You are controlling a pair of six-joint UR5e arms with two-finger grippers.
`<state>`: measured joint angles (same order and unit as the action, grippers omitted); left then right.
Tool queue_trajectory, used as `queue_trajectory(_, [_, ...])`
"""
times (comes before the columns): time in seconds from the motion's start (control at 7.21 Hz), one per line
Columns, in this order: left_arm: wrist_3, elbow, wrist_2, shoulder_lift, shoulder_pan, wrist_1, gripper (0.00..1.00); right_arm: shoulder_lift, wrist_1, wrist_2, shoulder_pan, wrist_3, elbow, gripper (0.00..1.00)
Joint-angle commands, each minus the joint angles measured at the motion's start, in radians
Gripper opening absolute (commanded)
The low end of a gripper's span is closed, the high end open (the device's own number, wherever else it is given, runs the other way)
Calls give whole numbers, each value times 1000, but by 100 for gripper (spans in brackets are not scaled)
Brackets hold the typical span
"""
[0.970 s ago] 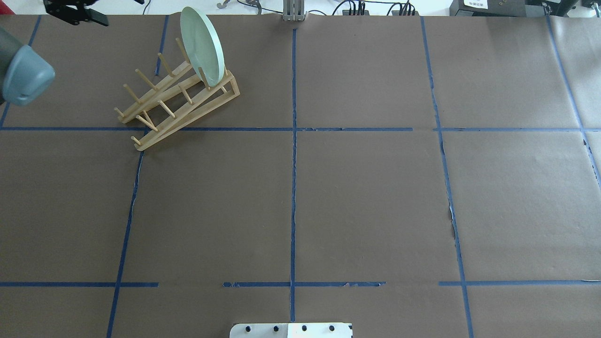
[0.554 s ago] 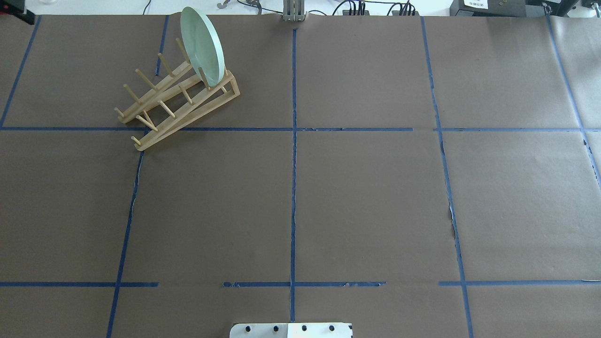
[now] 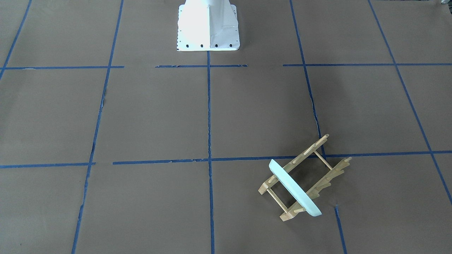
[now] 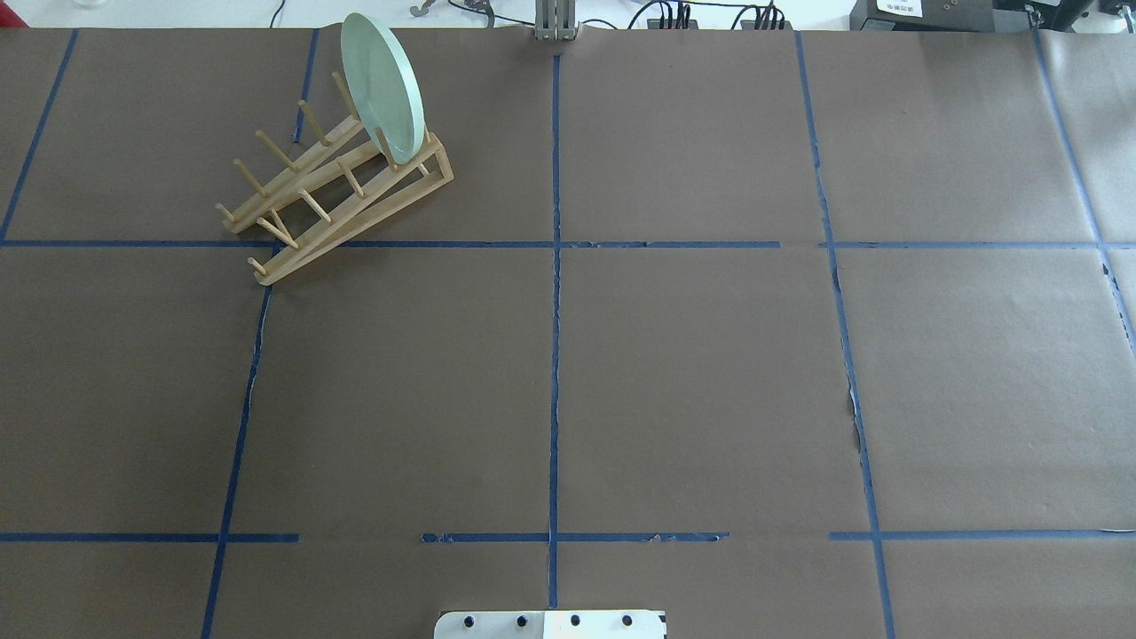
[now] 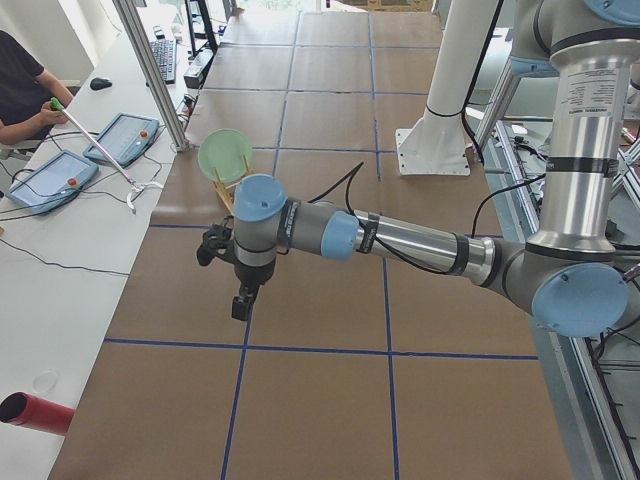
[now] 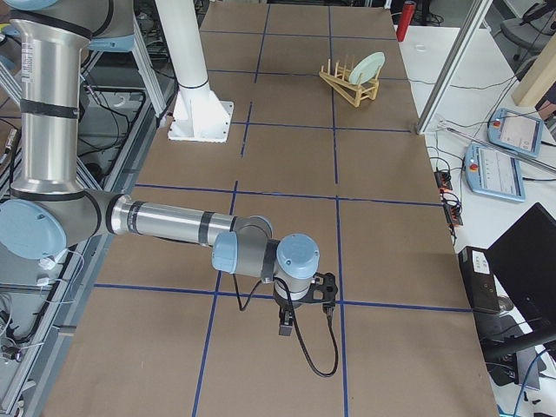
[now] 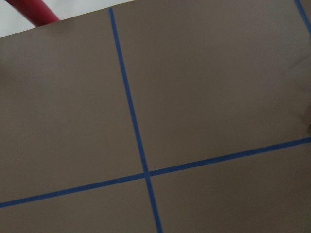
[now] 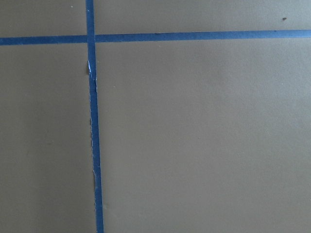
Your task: Place plate on rack
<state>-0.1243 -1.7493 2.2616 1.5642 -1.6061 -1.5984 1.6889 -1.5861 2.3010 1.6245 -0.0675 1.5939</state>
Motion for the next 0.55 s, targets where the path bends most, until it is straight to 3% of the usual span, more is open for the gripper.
queue_trajectory(0.0, [-74,25,70,-73,-43,6,100,0,0,0,0,0,0,100])
queue_trajectory(0.42, [-71,53,125,-108,-40,11,100,0,0,0,0,0,0,100])
